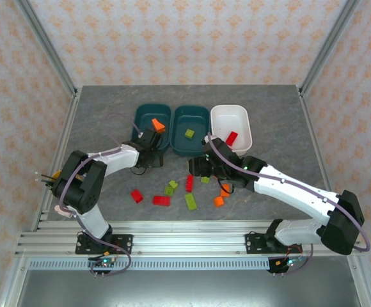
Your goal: Sort the legos into containers by color
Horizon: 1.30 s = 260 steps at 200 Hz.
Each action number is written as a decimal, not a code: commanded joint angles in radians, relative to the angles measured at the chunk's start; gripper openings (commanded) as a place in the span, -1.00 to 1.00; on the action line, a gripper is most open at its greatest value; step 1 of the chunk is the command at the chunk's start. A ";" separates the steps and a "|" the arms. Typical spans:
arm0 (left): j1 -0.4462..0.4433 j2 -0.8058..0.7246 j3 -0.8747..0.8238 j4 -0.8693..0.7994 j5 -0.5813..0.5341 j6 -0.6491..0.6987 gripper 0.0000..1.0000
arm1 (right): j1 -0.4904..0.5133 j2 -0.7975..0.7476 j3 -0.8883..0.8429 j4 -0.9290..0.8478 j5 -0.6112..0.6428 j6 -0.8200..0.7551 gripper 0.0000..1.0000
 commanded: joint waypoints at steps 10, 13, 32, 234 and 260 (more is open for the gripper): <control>0.010 0.026 0.029 0.045 -0.065 0.018 0.02 | 0.001 -0.015 0.041 -0.047 0.040 0.000 0.32; 0.010 0.027 0.030 0.046 -0.067 0.020 -0.02 | 0.001 -0.015 0.041 -0.047 0.040 0.001 0.32; 0.010 0.032 0.031 0.051 -0.073 0.028 -0.20 | 0.001 -0.014 0.041 -0.048 0.040 0.003 0.32; -0.224 0.080 0.566 -0.460 0.016 -0.143 -0.33 | -0.139 -0.022 0.152 -0.054 0.181 0.051 0.34; -0.221 0.262 0.719 -0.521 0.013 -0.143 -0.32 | -0.158 -0.014 0.154 -0.088 0.179 0.080 0.34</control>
